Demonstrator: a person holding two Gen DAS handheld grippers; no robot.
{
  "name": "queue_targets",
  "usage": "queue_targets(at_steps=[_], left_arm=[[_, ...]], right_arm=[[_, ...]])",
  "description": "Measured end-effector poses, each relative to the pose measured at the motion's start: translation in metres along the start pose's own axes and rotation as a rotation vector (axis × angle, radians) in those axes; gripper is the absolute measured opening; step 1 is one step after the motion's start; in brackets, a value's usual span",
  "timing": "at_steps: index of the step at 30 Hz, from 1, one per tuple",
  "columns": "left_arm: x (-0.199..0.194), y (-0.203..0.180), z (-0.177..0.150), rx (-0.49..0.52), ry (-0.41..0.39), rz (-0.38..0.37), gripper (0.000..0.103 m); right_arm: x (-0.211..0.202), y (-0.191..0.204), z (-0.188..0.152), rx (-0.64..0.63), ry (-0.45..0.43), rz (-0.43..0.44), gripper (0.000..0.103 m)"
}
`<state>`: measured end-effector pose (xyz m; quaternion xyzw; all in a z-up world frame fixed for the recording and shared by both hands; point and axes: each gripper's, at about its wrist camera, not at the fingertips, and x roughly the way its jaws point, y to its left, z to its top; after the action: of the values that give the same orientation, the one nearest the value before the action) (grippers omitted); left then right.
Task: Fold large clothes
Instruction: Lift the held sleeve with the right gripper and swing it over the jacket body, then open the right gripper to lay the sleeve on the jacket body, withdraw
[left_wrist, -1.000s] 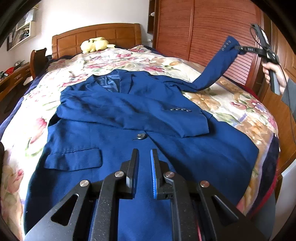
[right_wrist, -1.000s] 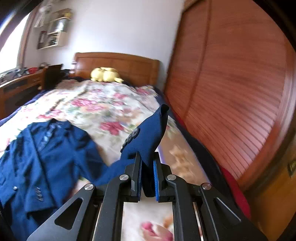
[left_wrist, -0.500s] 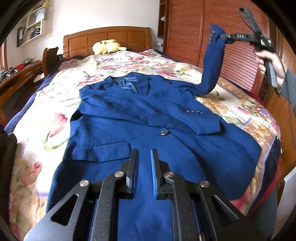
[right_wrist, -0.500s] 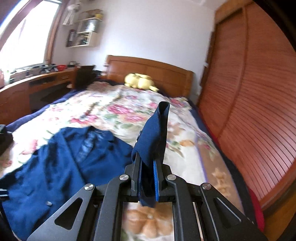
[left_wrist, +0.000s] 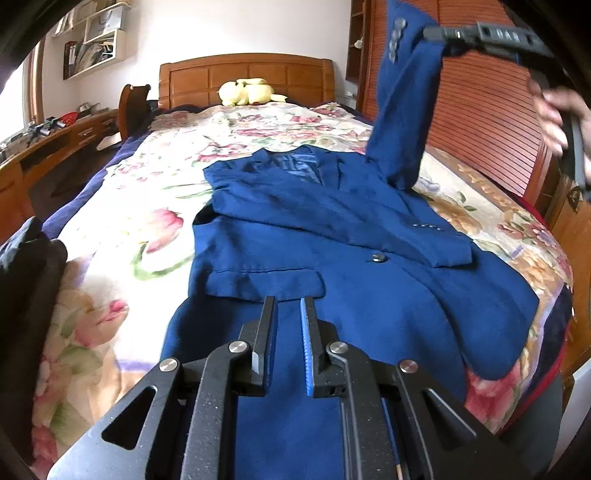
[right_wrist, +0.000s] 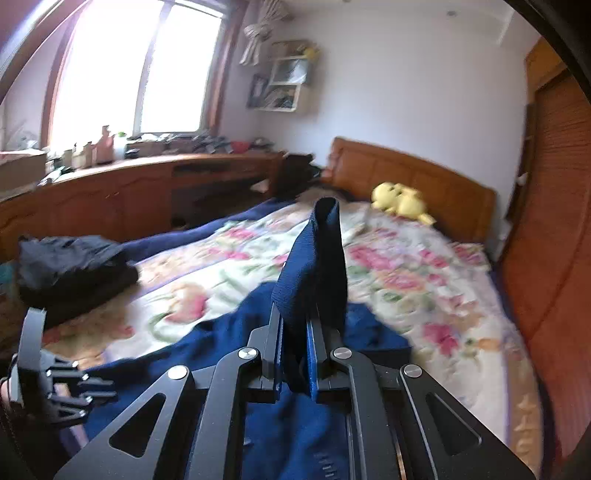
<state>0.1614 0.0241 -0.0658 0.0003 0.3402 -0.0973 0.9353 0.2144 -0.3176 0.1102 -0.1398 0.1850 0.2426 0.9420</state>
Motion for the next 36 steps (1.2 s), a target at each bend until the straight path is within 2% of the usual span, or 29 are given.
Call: queue_targets(at_steps=[6, 11, 17, 21, 24, 26, 27, 28, 32, 34, 36], left_arm=[[0.000, 0.011, -0.004, -0.012, 0.007, 0.020, 0.013], [0.000, 0.010, -0.007, -0.010, 0.012, 0.023, 0.013], [0.003, 0.008, -0.005, -0.013, 0.015, 0.016, 0.013], [0.004, 0.008, -0.001, -0.038, 0.009, -0.007, 0.013], [0.005, 0.003, 0.001, -0.025, -0.003, 0.015, 0.013], [0.006, 0.001, 0.002, -0.015, -0.003, 0.012, 0.013], [0.007, 0.001, 0.003, -0.015, 0.000, 0.008, 0.013], [0.008, 0.000, 0.003, -0.015, 0.003, 0.003, 0.013], [0.016, -0.003, 0.007, -0.012, 0.018, -0.031, 0.013], [0.024, -0.005, 0.009, -0.014, 0.034, -0.049, 0.021], [0.030, -0.007, 0.011, -0.009, 0.043, -0.061, 0.024]], right_arm=[[0.033, 0.018, -0.052, 0.011, 0.177, 0.083, 0.010], [0.053, 0.017, -0.088, 0.047, 0.253, 0.136, 0.010], [0.050, 0.015, -0.086, 0.067, 0.244, 0.137, 0.011], [0.051, 0.036, -0.080, 0.064, 0.242, 0.131, 0.018], [0.064, 0.052, -0.085, 0.067, 0.240, 0.134, 0.020], [0.061, 0.054, -0.088, 0.070, 0.236, 0.146, 0.028], [0.060, 0.055, -0.089, 0.069, 0.236, 0.142, 0.037], [0.056, 0.055, -0.092, 0.065, 0.232, 0.129, 0.041], [0.052, 0.047, -0.113, 0.079, 0.252, 0.092, 0.046], [0.053, 0.041, -0.127, 0.092, 0.278, 0.070, 0.047], [0.055, 0.036, -0.143, 0.097, 0.305, 0.048, 0.047]])
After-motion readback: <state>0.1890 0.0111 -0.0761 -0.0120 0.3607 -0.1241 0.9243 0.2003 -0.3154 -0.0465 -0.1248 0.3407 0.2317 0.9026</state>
